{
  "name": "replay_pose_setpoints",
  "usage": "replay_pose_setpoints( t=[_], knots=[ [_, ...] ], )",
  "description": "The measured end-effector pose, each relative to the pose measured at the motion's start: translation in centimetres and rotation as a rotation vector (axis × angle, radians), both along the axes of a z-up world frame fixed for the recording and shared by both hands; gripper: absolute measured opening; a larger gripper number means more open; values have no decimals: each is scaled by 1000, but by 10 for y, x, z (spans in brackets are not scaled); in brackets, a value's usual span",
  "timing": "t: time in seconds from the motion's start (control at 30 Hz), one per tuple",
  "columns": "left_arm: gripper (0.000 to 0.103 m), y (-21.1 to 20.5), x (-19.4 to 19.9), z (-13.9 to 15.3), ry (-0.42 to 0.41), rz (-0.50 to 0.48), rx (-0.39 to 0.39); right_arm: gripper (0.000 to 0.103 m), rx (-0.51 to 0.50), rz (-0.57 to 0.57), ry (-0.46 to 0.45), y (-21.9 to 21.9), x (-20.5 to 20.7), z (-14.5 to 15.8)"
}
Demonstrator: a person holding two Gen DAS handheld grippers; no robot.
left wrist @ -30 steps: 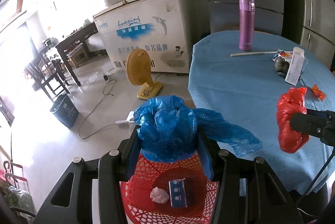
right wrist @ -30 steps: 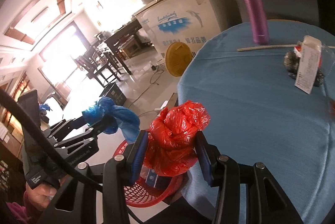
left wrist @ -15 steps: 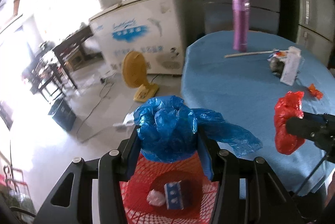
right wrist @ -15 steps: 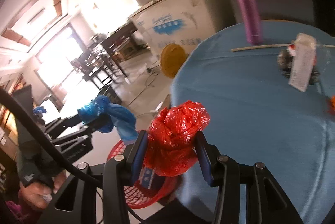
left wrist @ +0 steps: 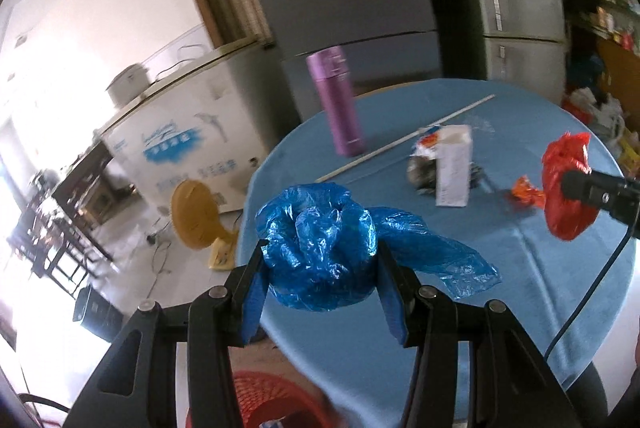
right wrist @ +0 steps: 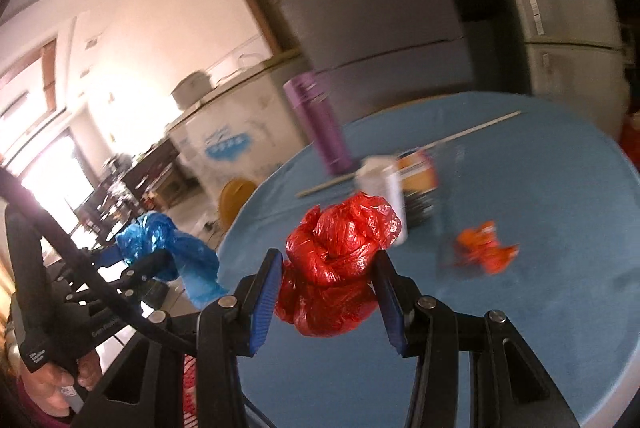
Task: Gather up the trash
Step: 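Lift both held bags and carry them toward the red basket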
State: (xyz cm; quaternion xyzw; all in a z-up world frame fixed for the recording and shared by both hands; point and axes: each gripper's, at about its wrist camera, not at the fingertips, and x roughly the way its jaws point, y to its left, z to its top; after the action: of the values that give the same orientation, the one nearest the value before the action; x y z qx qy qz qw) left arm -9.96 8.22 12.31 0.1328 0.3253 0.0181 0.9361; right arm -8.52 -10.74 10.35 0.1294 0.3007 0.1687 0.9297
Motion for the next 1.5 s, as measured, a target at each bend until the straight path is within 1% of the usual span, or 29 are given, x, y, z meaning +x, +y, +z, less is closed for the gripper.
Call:
replay_pose_setpoints(
  t=[0.17,0.37,0.47,0.67,0.97,1.5],
  knots=[
    [52,-47,14,0,22,-78,34,49,32,-78,-19,-44,-2,5],
    [52,-90,23,-5,52,-151,68,49,87,-154,-7,-90,1,-4],
    [52,-110,27,-7,62,-180,87,49,104,-178,-3,-105,1,-8],
    [52,-133,33,-12,82,-213,107,49,142,-210,7,-131,1,-16],
    [52,-151,34,-15,89,-239,125,49,171,-230,16,-144,1,-21],
    [52,-140,22,-5,57,-233,97,49,152,-219,-6,-135,-10,-10]
  ],
)
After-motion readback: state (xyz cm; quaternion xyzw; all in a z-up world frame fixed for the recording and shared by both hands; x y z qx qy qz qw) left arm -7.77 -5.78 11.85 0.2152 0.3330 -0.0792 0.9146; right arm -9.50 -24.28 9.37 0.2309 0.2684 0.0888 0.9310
